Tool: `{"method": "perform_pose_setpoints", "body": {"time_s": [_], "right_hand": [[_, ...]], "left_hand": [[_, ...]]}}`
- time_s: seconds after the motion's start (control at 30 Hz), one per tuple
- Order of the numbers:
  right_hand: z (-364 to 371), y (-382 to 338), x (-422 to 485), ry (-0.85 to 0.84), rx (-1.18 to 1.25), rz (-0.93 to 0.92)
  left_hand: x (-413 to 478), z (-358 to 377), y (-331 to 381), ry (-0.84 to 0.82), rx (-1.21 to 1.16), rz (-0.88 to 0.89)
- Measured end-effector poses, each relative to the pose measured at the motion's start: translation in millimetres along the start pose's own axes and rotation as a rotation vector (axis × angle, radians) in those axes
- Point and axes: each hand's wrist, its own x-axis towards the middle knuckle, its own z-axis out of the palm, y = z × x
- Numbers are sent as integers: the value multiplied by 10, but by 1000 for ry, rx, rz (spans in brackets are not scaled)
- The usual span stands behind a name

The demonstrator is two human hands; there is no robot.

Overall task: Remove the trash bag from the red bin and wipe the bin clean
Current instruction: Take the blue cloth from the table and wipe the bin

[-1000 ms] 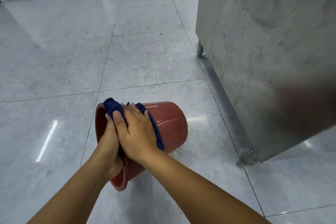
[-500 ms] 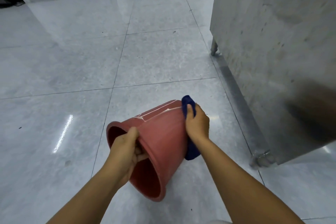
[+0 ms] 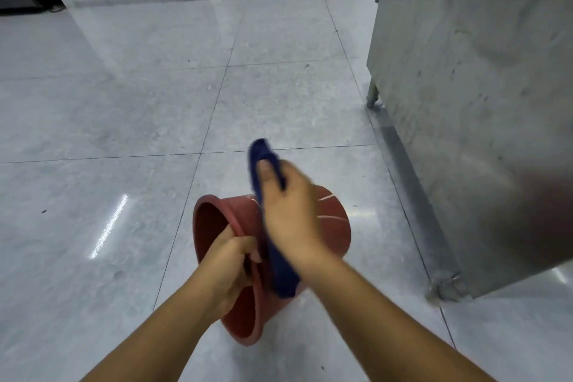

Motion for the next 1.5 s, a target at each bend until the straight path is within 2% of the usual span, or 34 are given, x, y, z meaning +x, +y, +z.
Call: {"method": "perform_pose_setpoints", "body": {"time_s": [0.07, 0.17, 0.37, 0.53, 0.63, 0.83, 1.07, 1.23, 1.3, 1.37, 1.43, 1.5], "right_hand": [[223, -44, -141, -184, -58, 0], [263, 21, -155, -401, -116, 41], [293, 158, -165, -480, -212, -33], [269, 401, -11, -388, -446, -110], [241, 541, 68, -317, -499, -119], [89, 838, 267, -139, -604, 47], [-276, 1169, 564, 23, -463, 254], [-640, 1367, 631, 179, -507, 365], [-820, 1321, 591, 341, -443, 338], [-905, 1092, 576, 457, -274, 252], [-818, 734, 546, 428, -140, 165], [-570, 386, 426, 265, -117, 77]], "left_hand": [[-42, 28, -17, -31, -71, 44], [-53, -43, -60, -4, 16, 66], [-63, -135, -86, 7, 23, 28], [-40, -222, -87, -51, 1, 0], [-35, -330, -99, -33, -6, -41], [-27, -458, -150, 13, -39, -96], [-19, -385, -136, 25, -48, -101], [-70, -296, -98, 69, -29, -70], [-97, -305, -58, 97, -16, -52], [-130, -297, -3, 97, 7, -30], [-128, -285, 33, 85, 50, -18], [-132, -242, 80, 57, 72, -18]]}}
